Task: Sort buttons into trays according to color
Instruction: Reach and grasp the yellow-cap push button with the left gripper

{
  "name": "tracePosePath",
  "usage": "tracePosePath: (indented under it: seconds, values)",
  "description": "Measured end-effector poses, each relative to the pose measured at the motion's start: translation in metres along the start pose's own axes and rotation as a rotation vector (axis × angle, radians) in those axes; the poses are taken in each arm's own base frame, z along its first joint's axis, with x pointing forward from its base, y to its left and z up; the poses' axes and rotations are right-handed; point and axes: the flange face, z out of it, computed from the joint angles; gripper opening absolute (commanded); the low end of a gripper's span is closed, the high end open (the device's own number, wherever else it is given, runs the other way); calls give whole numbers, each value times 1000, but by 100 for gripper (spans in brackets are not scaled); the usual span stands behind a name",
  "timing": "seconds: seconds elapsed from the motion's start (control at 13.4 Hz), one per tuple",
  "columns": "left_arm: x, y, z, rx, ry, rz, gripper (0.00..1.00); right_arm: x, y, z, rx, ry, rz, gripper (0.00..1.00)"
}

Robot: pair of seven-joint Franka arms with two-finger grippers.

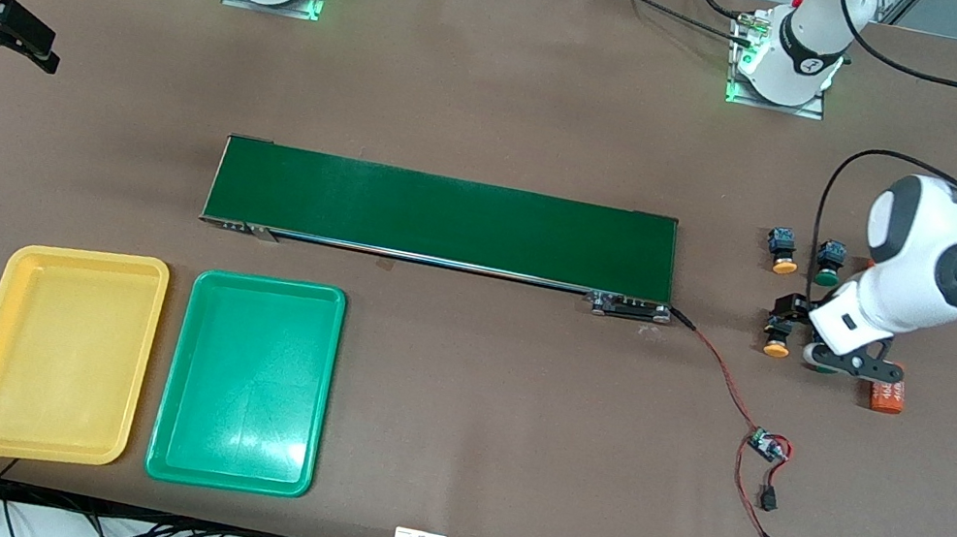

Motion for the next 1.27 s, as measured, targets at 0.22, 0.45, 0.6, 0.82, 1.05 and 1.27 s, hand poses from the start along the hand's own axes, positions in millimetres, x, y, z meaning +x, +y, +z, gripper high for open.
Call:
tracePosePath:
  seconds: [0.22,0.45,0.6,0.82,1.05,1.27]
  values:
    - [-13,3,35,-2,52,4,94,0,0,0,0,-1,0,100]
    - [-16,5,57,-5,60,5,83,0,0,0,0,-1,0,100]
    - [-20,6,72,-6,72,6,51,0,0,0,0,-1,0,100]
    - [-21,4,75,-7,74,2,33,0,0,0,0,-2,0,100]
    - [-23,3,68,-8,11,1,31,0,0,0,0,-2,0,100]
    - [-11,15,22,-11,-40,27,32,0,0,0,0,-2,0,100]
